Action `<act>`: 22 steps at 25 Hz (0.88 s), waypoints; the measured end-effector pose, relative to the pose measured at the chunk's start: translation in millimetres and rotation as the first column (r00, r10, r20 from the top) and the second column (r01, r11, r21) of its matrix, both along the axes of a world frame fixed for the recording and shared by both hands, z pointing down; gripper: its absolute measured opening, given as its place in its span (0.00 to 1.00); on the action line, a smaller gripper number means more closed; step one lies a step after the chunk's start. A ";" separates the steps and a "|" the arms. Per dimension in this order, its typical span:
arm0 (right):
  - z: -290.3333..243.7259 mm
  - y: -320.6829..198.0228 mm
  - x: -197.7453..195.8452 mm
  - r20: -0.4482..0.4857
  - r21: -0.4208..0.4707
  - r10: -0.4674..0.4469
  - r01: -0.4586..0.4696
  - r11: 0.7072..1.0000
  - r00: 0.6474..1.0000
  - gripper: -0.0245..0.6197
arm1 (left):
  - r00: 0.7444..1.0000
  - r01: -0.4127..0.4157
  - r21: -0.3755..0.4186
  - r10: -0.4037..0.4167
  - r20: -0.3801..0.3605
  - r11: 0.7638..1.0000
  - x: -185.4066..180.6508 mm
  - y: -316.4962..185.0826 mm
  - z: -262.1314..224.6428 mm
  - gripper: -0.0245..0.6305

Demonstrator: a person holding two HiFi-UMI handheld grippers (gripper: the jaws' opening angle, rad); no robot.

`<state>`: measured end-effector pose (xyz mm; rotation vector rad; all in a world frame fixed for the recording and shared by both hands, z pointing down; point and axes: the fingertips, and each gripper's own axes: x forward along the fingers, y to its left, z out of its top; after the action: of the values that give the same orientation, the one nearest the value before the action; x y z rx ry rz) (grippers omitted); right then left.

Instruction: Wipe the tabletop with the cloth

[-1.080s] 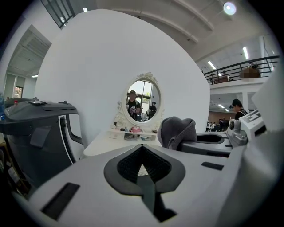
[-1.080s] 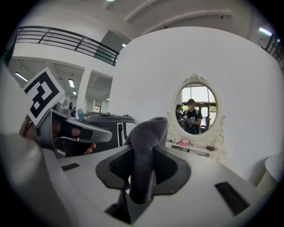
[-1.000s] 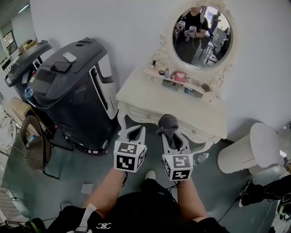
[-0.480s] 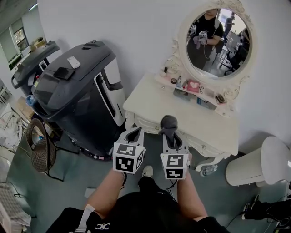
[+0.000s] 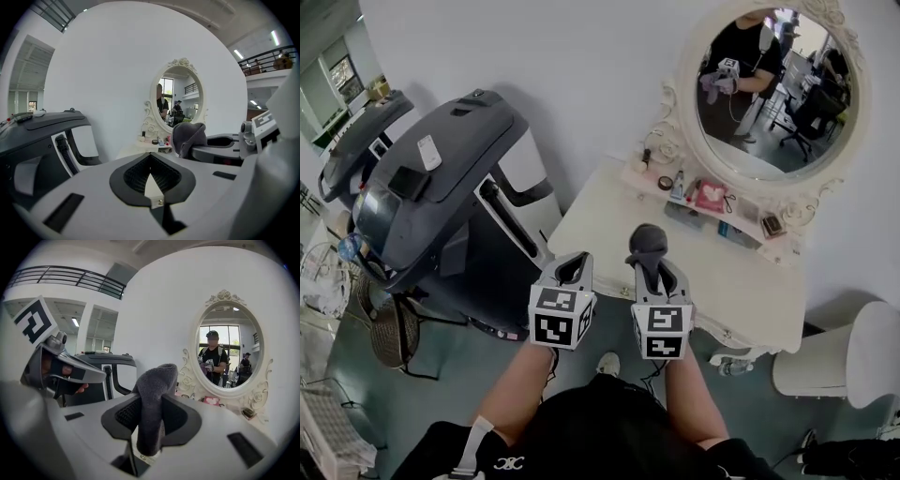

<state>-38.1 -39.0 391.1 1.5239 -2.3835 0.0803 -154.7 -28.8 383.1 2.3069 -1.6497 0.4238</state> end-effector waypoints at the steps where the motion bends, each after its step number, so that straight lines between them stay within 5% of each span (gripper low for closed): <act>1: -0.1 -11.5 -1.8 0.001 -0.003 -0.006 0.006 1.000 1.000 0.20 | 1.000 0.004 -0.001 -0.004 0.003 1.000 -0.2 -11.1 -0.2 0.05; 15: 9.8 -110.7 -46.9 -0.016 -0.038 -0.112 0.112 0.993 0.994 0.20 | 0.994 0.107 -0.019 -0.106 0.020 0.994 -44.6 -93.5 9.3 0.05; 22: 41.0 -164.1 -70.5 -0.152 -0.068 -0.063 0.054 0.996 0.986 0.21 | 0.993 0.118 -0.025 -0.118 -0.021 0.993 -86.8 -140.5 27.0 0.05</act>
<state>-108.5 -203.1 432.1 1.3783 -2.2801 0.0238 -241.5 -169.3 410.1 2.1752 -1.7496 0.3877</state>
